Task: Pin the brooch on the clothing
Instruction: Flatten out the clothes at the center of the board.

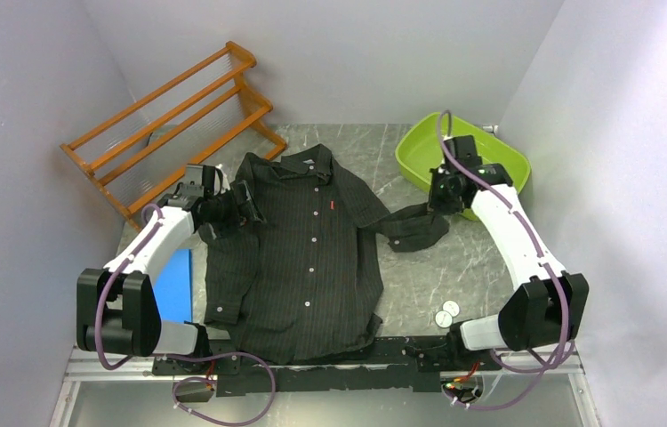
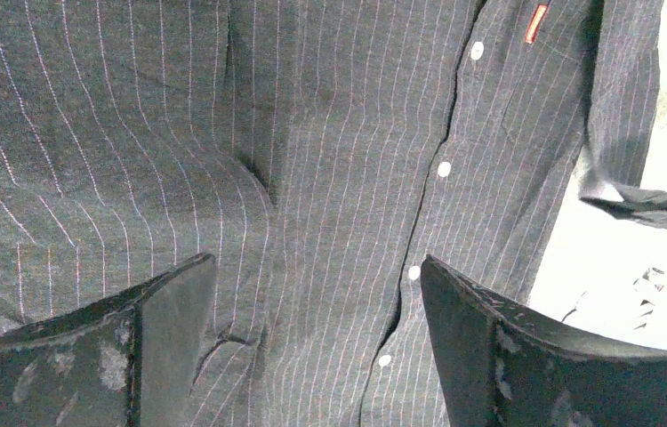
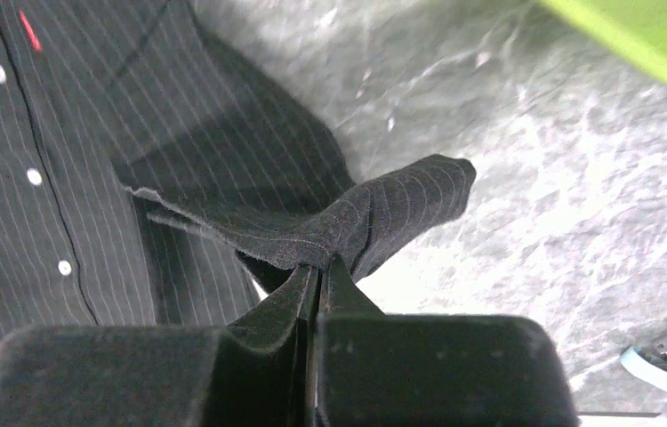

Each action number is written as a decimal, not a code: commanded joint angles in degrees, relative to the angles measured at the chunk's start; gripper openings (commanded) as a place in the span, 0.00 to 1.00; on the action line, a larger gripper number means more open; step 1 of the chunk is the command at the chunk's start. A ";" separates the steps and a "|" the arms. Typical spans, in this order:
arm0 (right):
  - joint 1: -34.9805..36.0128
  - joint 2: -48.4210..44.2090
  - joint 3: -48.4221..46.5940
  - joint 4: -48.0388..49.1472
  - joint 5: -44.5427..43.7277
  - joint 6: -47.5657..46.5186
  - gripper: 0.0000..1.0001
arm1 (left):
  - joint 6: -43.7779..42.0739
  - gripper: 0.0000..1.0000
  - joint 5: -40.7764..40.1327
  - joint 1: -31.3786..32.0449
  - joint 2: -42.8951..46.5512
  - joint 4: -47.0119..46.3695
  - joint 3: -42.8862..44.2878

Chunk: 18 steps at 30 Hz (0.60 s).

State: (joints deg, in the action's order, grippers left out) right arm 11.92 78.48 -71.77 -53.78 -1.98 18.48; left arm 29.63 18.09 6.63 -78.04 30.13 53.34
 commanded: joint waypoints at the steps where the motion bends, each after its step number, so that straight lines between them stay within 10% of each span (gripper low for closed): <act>1: -5.92 0.58 -5.62 3.18 1.70 -2.71 0.00 | -1.56 0.90 -0.53 0.06 0.81 0.45 2.63; 18: -30.59 5.66 -8.99 11.56 26.36 1.91 0.00 | -2.68 0.89 0.48 0.04 -2.01 -0.25 4.08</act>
State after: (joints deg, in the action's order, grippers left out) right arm -14.06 83.37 -81.17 -47.44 13.06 17.67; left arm 28.08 18.15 6.61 -80.36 30.68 55.27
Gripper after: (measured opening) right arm 0.018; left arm 0.894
